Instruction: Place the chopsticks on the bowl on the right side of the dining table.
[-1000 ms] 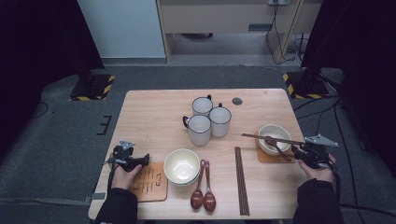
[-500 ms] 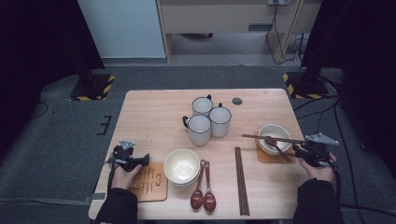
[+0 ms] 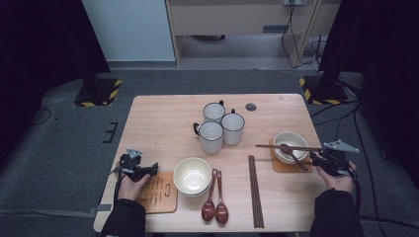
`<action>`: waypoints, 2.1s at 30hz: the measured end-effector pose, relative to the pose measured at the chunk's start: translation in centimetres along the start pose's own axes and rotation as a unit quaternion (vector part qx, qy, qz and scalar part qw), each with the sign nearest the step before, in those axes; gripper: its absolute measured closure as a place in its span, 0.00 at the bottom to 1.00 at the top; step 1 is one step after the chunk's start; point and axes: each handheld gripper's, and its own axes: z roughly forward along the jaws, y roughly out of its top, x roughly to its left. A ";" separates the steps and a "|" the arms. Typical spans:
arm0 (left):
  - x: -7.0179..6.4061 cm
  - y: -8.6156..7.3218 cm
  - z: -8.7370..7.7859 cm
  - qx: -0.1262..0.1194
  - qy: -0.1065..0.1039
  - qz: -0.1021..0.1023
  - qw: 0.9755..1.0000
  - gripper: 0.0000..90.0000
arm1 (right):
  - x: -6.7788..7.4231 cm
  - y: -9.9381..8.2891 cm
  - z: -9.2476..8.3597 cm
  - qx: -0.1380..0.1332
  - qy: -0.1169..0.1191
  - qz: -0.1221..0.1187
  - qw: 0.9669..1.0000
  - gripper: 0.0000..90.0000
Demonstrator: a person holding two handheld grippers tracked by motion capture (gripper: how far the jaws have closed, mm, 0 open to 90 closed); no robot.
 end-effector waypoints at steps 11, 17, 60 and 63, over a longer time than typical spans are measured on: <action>0.0 0.0 0.0 0.000 0.000 0.000 1.000 0.01 | 0.4 0.6 -0.7 -0.020 0.009 0.000 1.000 0.66; 0.0 0.0 0.0 0.000 0.000 0.000 1.000 0.01 | 0.8 1.0 -0.6 -0.029 0.012 -0.008 0.999 0.66; 0.0 0.0 0.0 0.000 0.000 0.000 1.000 0.01 | 0.5 1.0 0.8 -0.034 -0.020 -0.033 0.999 0.55; 0.0 0.0 0.0 0.000 0.000 0.000 1.000 0.01 | 0.6 1.3 0.6 -0.041 -0.007 -0.030 0.999 0.54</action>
